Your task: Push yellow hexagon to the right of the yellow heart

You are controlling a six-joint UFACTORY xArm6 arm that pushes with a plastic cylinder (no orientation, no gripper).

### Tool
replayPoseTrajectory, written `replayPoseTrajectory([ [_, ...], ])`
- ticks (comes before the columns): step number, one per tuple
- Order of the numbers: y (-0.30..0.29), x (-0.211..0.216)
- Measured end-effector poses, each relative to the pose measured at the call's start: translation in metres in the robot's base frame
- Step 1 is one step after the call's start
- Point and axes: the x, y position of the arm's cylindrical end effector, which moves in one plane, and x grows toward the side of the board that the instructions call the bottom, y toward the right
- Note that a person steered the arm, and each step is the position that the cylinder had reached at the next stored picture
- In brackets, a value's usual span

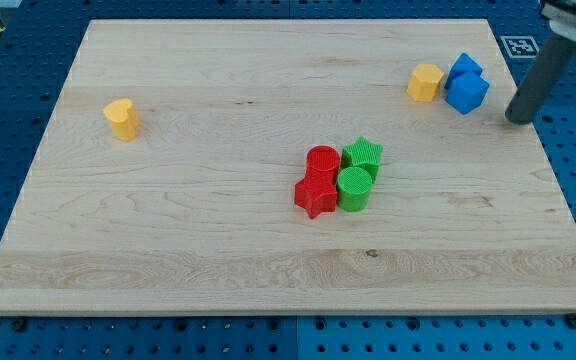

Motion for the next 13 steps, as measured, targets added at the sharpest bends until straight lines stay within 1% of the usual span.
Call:
replayPoseTrajectory([
  [2,-0.005,-0.045],
  [4,-0.023,-0.051],
  [5,-0.053,-0.049],
  [6,-0.101,-0.042],
  [8,-0.171,-0.041],
  [9,-0.189,-0.035],
  [11,-0.192,-0.009],
  [13,-0.196,0.002],
])
